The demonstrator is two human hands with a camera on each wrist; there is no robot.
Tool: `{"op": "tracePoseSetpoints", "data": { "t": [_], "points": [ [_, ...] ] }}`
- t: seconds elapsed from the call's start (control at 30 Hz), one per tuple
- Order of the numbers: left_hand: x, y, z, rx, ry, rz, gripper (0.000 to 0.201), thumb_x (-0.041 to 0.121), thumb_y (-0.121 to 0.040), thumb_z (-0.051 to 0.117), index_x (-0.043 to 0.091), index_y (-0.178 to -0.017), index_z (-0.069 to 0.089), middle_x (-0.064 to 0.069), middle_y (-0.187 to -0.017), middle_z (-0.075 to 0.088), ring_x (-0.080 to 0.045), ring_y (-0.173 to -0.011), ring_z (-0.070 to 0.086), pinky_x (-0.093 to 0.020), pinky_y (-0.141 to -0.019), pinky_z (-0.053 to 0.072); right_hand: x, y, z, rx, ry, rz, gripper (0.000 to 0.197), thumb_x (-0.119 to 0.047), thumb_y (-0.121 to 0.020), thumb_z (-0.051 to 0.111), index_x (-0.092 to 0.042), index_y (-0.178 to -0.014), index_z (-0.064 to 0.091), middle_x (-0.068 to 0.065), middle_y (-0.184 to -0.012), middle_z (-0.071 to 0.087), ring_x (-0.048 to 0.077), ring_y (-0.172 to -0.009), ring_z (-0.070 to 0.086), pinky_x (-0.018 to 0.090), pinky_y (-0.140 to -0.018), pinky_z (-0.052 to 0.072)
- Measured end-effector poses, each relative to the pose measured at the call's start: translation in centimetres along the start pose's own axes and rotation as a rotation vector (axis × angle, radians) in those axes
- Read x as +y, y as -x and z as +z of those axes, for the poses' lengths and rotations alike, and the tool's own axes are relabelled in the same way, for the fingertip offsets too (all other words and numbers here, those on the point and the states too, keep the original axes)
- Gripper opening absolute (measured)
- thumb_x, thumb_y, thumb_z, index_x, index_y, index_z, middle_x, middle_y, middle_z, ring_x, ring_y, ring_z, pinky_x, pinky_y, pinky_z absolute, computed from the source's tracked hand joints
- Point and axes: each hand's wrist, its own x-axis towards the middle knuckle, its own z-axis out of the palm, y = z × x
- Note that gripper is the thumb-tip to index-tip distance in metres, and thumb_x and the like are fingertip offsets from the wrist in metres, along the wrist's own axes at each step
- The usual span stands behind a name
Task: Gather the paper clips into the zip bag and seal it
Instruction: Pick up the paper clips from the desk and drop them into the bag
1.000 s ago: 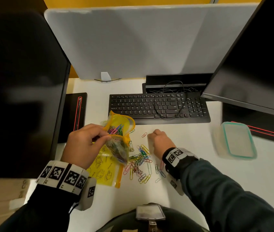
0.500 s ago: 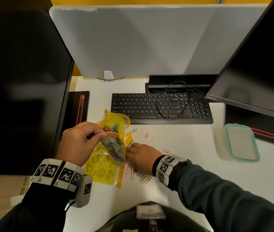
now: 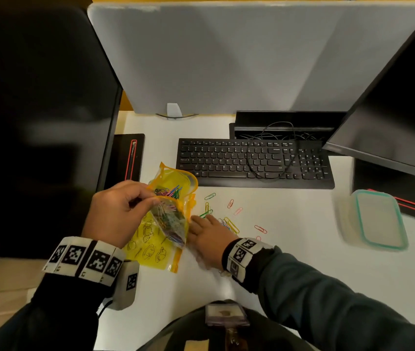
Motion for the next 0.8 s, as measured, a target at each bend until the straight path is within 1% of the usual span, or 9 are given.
{"op": "tracePoseSetpoints", "data": {
  "t": [0.1,0.23,0.37,0.43,0.5,0.57,0.6,0.7,0.8],
  "points": [
    [0.0,-0.1,-0.1,-0.005,-0.009,-0.008,0.004,0.016,-0.071,0.074,0.013,-0.072,0.072,0.002,-0.078,0.068,-0.006,-0.071,0.061,-0.006,-0.068,0.045,2.1,-0.1,-0.6,0.024,-0.113,0.172,0.089,-0.018,-0.084,0.062,-0.016,-0.148,0.001,0.006,-0.159,-0.001,0.027,-0.146,0.003,0.045,-0.118,0.008],
    [0.4,-0.3,0.0,-0.023,-0.011,-0.001,0.003,0.015,-0.072,0.073,0.013,-0.073,0.071,0.001,-0.079,0.068,-0.005,-0.077,0.062,-0.012,-0.066,0.047,4.4,-0.6,-0.6,-0.031,-0.160,0.261,0.071,-0.017,-0.095,0.043,-0.022,-0.148,-0.003,0.004,-0.158,-0.011,0.027,-0.146,-0.006,0.046,-0.118,0.006],
    [0.3,-0.7,0.1,-0.035,-0.002,0.020,0.003,0.014,-0.072,0.073,0.012,-0.073,0.072,0.002,-0.079,0.068,-0.006,-0.072,0.061,-0.013,-0.067,0.049,4.8,-0.2,0.6,0.005,-0.105,0.129,0.049,-0.031,-0.099,0.035,-0.028,-0.145,0.021,0.008,-0.158,0.010,0.032,-0.144,0.009,0.048,-0.116,0.019],
    [0.4,-0.7,0.3,-0.041,-0.007,0.031,0.004,0.014,-0.072,0.073,0.011,-0.074,0.072,0.002,-0.079,0.068,-0.007,-0.074,0.060,-0.014,-0.067,0.050,4.4,0.5,1.2,0.046,-0.065,0.030,0.042,-0.029,-0.096,0.044,-0.025,-0.137,0.040,0.014,-0.150,0.032,0.037,-0.136,0.029,0.049,-0.108,0.036],
    [0.6,-0.7,0.6,-0.047,-0.010,0.036,0.003,0.014,-0.072,0.073,0.011,-0.073,0.072,0.001,-0.079,0.068,-0.007,-0.070,0.061,-0.017,-0.066,0.051,4.5,1.3,1.9,0.104,-0.045,-0.028,0.035,-0.022,-0.085,0.063,-0.021,-0.120,0.058,0.015,-0.129,0.056,0.037,-0.113,0.055,0.048,-0.082,0.056],
    [0.7,-0.7,1.0,-0.056,0.004,0.034,0.003,0.014,-0.072,0.074,0.011,-0.073,0.071,0.001,-0.078,0.068,-0.008,-0.072,0.062,-0.019,-0.067,0.051,5.1,2.3,2.4,0.135,-0.011,-0.008,0.033,-0.018,-0.072,0.077,-0.020,-0.103,0.067,0.010,-0.109,0.068,0.030,-0.091,0.066,0.040,-0.060,0.060],
    [0.8,-0.7,1.1,-0.061,0.010,0.038,0.003,0.013,-0.072,0.074,0.011,-0.072,0.071,0.002,-0.077,0.067,-0.008,-0.071,0.062,-0.016,-0.067,0.051,5.5,2.8,2.5,0.155,-0.003,0.018,0.035,-0.016,-0.067,0.080,-0.020,-0.100,0.068,0.009,-0.105,0.070,0.029,-0.088,0.067,0.038,-0.057,0.060],
    [0.9,-0.6,1.6,-0.078,0.022,0.043,0.003,0.013,-0.071,0.074,0.011,-0.072,0.071,0.005,-0.076,0.066,-0.005,-0.081,0.059,-0.008,-0.069,0.046,6.9,4.6,2.4,0.140,-0.073,0.098,0.048,-0.004,-0.066,0.078,-0.017,-0.110,0.066,0.011,-0.117,0.066,0.034,-0.103,0.064,0.042,-0.070,0.060],
    [1.1,-0.5,2.0,-0.101,0.032,0.042,0.003,0.014,-0.072,0.074,0.013,-0.073,0.071,0.009,-0.076,0.065,-0.001,-0.085,0.057,-0.007,-0.068,0.045,6.5,6.3,2.2,0.181,-0.039,0.133,0.050,-0.023,-0.059,0.085,-0.022,-0.106,0.068,0.005,-0.111,0.070,0.028,-0.096,0.069,0.037,-0.071,0.061]
  ]
}}
